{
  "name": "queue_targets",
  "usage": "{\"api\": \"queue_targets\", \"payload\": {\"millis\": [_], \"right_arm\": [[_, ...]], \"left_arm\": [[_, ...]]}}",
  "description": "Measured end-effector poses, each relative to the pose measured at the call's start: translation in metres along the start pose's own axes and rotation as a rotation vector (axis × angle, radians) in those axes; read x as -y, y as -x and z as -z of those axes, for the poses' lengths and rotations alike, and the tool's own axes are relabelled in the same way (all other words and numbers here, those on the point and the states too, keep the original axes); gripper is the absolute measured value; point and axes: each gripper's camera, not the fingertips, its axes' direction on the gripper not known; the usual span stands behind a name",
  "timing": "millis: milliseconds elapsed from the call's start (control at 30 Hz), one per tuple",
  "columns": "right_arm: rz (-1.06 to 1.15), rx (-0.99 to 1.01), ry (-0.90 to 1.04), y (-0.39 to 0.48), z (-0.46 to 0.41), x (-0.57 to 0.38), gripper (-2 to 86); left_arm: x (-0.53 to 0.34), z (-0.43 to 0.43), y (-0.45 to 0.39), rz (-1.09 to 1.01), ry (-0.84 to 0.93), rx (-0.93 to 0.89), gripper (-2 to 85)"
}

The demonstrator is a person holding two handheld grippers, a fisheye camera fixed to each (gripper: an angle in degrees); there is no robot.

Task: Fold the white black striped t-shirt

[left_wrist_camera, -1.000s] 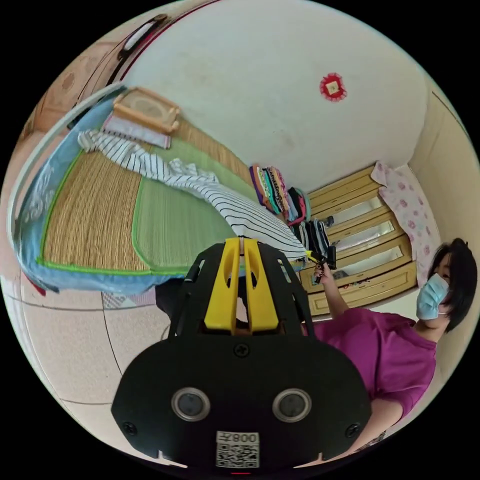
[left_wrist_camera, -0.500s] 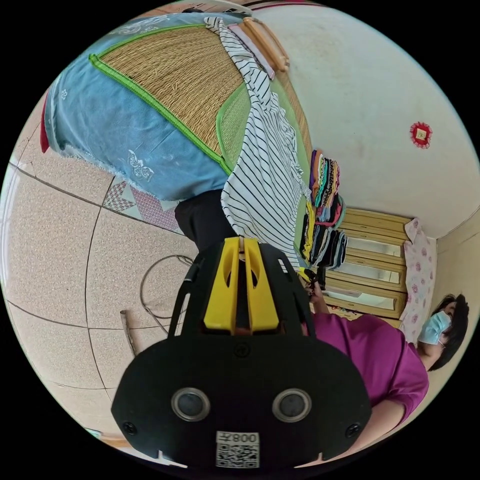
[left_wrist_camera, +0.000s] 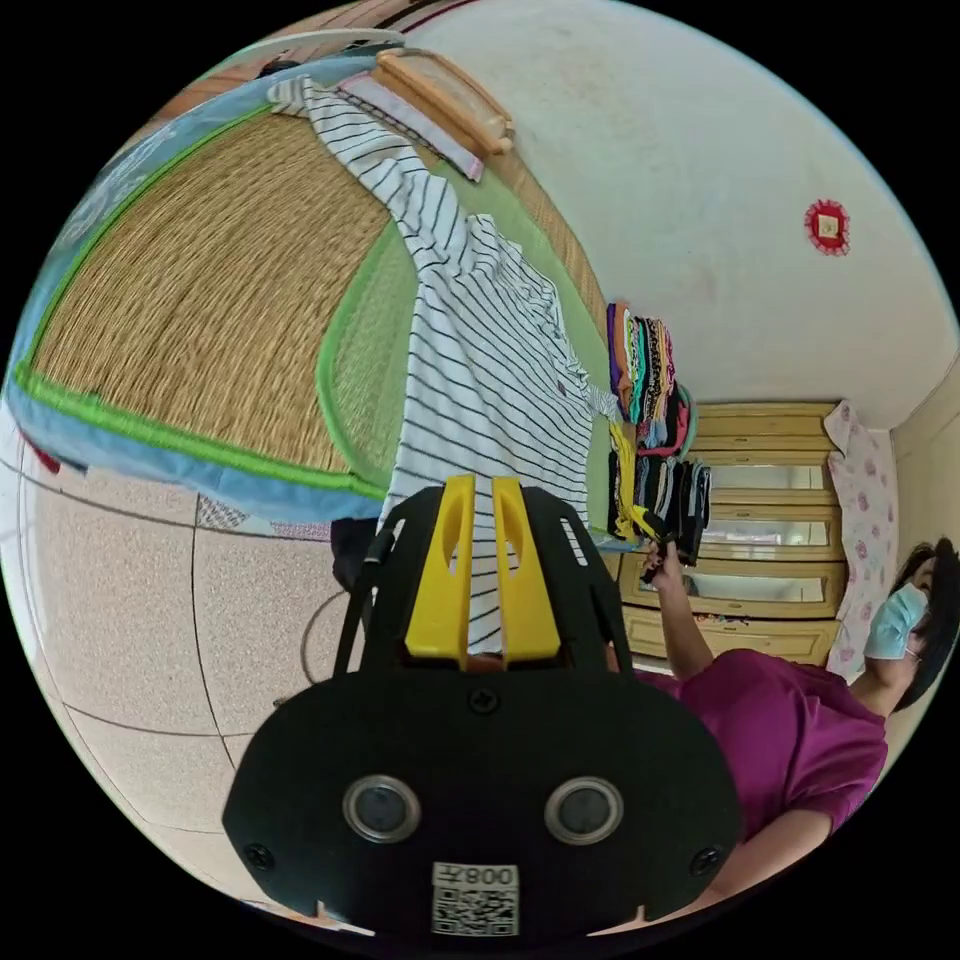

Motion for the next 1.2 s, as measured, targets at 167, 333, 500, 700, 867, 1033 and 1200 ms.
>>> {"api": "queue_targets", "payload": {"millis": [167, 333, 500, 700, 867, 1033, 1200], "right_arm": [[0.268, -0.15, 0.044, 0.105, -0.084, 0.119, 6.8], [0.507, -0.327, 0.116, 0.182, -0.196, 0.19, 7.5], [0.632, -0.458, 0.164, 0.206, -0.268, 0.201, 7.3], [0.668, -0.514, 0.15, 0.213, -0.291, 0.192, 1.5], [0.604, -0.462, 0.095, 0.202, -0.255, 0.208, -0.1], [0.511, -0.371, 0.063, 0.173, -0.21, 0.257, 1.0], [0.693, -0.29, 0.149, 0.209, -0.244, 0.21, 6.4]], "left_arm": [[0.097, -0.08, -0.031, -0.115, 0.046, 0.027, 2.8], [0.179, -0.141, -0.036, -0.168, 0.028, 0.055, 2.6], [0.243, -0.198, -0.022, -0.178, 0.033, 0.034, 2.5], [0.273, -0.24, -0.009, -0.203, 0.037, 0.009, 2.0], [0.293, -0.253, -0.005, -0.227, 0.009, 0.031, 1.6], [0.322, -0.263, -0.002, -0.237, -0.03, 0.061, 1.4], [0.344, -0.292, 0.006, -0.232, -0.039, 0.065, 1.3]]}}
